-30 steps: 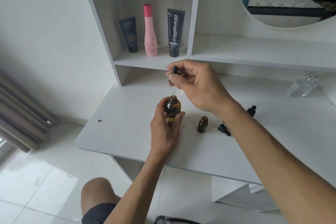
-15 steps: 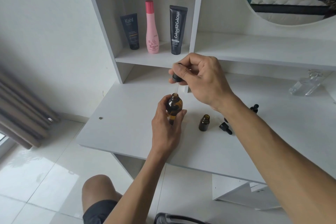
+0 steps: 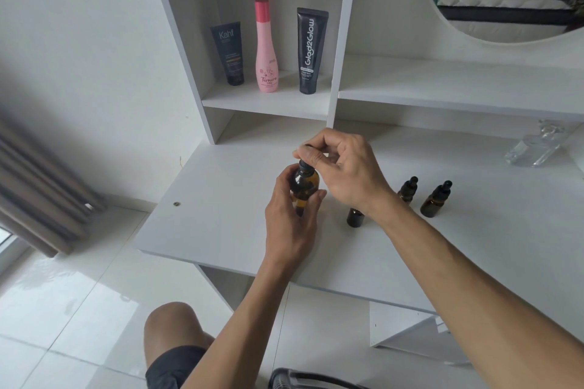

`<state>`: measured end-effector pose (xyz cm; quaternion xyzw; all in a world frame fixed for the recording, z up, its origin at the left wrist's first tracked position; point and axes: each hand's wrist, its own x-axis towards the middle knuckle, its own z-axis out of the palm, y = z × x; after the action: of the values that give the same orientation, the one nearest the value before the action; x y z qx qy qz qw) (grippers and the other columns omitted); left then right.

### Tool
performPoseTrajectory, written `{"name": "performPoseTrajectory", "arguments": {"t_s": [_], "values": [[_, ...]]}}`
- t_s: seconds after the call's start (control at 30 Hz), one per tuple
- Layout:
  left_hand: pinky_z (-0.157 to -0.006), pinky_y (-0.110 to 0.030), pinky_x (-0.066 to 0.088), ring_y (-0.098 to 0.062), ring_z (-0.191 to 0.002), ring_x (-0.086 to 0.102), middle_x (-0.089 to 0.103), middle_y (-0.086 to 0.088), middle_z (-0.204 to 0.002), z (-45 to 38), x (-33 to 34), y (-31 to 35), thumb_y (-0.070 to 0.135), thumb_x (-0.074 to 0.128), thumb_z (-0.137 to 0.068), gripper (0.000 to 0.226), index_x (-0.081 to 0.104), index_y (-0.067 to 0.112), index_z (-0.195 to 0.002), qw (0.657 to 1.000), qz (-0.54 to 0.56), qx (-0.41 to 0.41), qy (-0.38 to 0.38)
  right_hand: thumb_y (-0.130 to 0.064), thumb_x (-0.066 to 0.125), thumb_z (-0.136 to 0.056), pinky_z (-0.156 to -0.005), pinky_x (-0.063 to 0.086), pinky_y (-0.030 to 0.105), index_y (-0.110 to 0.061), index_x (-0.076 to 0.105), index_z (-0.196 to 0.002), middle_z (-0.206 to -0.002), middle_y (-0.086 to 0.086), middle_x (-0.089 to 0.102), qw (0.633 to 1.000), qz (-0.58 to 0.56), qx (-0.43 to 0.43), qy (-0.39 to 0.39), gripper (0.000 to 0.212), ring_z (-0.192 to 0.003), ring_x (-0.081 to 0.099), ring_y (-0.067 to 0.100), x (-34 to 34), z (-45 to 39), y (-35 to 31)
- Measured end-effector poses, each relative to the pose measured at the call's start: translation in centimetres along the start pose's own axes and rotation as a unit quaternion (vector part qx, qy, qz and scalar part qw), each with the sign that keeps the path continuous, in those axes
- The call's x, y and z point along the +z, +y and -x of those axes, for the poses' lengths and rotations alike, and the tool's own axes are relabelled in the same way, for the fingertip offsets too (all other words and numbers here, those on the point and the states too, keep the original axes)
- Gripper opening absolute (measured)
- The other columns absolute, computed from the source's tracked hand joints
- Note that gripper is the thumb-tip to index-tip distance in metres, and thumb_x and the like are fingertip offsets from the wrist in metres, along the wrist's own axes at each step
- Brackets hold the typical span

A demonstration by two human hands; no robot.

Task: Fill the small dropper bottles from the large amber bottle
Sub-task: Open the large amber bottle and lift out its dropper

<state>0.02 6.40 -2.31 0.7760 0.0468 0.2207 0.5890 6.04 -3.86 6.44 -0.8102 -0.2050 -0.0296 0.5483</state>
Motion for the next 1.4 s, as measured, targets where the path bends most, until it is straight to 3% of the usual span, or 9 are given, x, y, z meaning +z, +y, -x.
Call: {"name": "performPoseTrajectory", "arguments": {"t_s": [0.27,0.53,0.63,0.9,1.03,1.1,1.27,1.4], "values": [[-0.081,-0.001,0.041,0.001,-0.102,0.065,0.067,0.007,-0.118,-0.1,0.1,-0.1,0.018,0.071,-0.095,0.048,0.05,0.026,-0.137,1.0,-0.002,0.007,0.002,-0.021,0.073,-0.091,-0.082,0.06,0.047,-0.011,0.071,-0.089,-0.08,0.004,0.076,0.999,-0.042,0.005,0.01,0.011,-0.078,0.075,0.023,-0.2,0.1,-0.6],[-0.084,-0.002,0.04,-0.006,-0.1,0.067,0.068,0.012,-0.114,-0.2,0.2,-0.5,0.018,0.073,-0.094,0.046,0.051,0.029,-0.133,1.0,-0.006,0.016,0.005,-0.015,0.068,-0.094,-0.081,0.062,0.039,-0.007,0.07,-0.105,-0.093,0.016,0.073,0.991,-0.129,-0.006,0.022,0.014,-0.081,0.075,0.017,-1.4,-0.3,-3.2],[-0.084,-0.002,0.039,-0.007,-0.098,0.068,0.068,0.014,-0.113,-0.2,0.3,-0.7,0.018,0.073,-0.094,0.045,0.051,0.03,-0.131,1.0,-0.006,0.017,0.003,-0.017,0.066,-0.096,-0.078,0.06,0.037,-0.006,0.07,-0.1,-0.097,0.018,0.074,0.991,-0.134,-0.003,0.024,0.013,-0.08,0.074,0.016,-1.9,-0.6,-4.0],[-0.091,-0.03,0.054,-0.012,-0.098,0.069,0.069,0.014,-0.112,-0.2,0.3,-1.0,0.023,0.073,-0.093,0.045,0.05,0.037,-0.129,1.0,-0.009,0.011,0.008,-0.014,0.062,-0.098,-0.086,0.059,0.053,-0.002,0.067,-0.101,-0.1,0.018,0.073,0.977,-0.2,-0.018,0.067,0.014,-0.085,0.076,0.028,-4.4,-0.5,-5.8],[-0.09,-0.039,0.056,-0.013,-0.097,0.07,0.069,0.014,-0.112,-0.1,0.3,-0.8,0.023,0.072,-0.094,0.045,0.049,0.039,-0.129,1.0,-0.01,0.013,0.011,-0.012,0.063,-0.097,-0.085,0.061,0.048,-0.002,0.068,-0.102,-0.099,0.02,0.072,0.973,-0.208,-0.027,0.096,0.013,-0.083,0.076,0.03,-6.3,0.2,-5.8],[-0.089,-0.036,0.057,-0.012,-0.096,0.07,0.069,0.013,-0.111,0.0,0.3,-0.8,0.022,0.072,-0.094,0.045,0.048,0.04,-0.129,1.0,-0.01,0.016,0.008,-0.011,0.063,-0.097,-0.082,0.062,0.042,-0.001,0.069,-0.105,-0.099,0.021,0.072,0.974,-0.2,-0.024,0.107,0.014,-0.083,0.076,0.029,-7.2,0.9,-5.2],[-0.084,-0.004,0.042,0.002,-0.101,0.065,0.069,0.012,-0.111,-0.2,0.0,-0.4,0.02,0.071,-0.095,0.046,0.05,0.033,-0.133,0.999,-0.021,0.026,0.012,-0.015,0.065,-0.096,-0.08,0.062,0.04,-0.002,0.07,-0.102,-0.094,0.012,0.074,0.977,-0.164,-0.003,0.132,0.015,-0.081,0.076,0.026,-8.3,2.6,-3.2],[-0.083,-0.016,0.05,0.003,-0.103,0.062,0.065,0.021,-0.112,0.0,0.2,-0.4,0.021,0.07,-0.095,0.046,0.047,0.041,-0.13,1.0,-0.021,0.015,0.004,-0.015,0.065,-0.097,-0.081,0.063,0.042,0.0,0.07,-0.101,-0.094,0.013,0.073,0.977,-0.147,0.016,0.154,0.016,-0.079,0.076,0.025,-8.5,3.8,-1.6]]}}
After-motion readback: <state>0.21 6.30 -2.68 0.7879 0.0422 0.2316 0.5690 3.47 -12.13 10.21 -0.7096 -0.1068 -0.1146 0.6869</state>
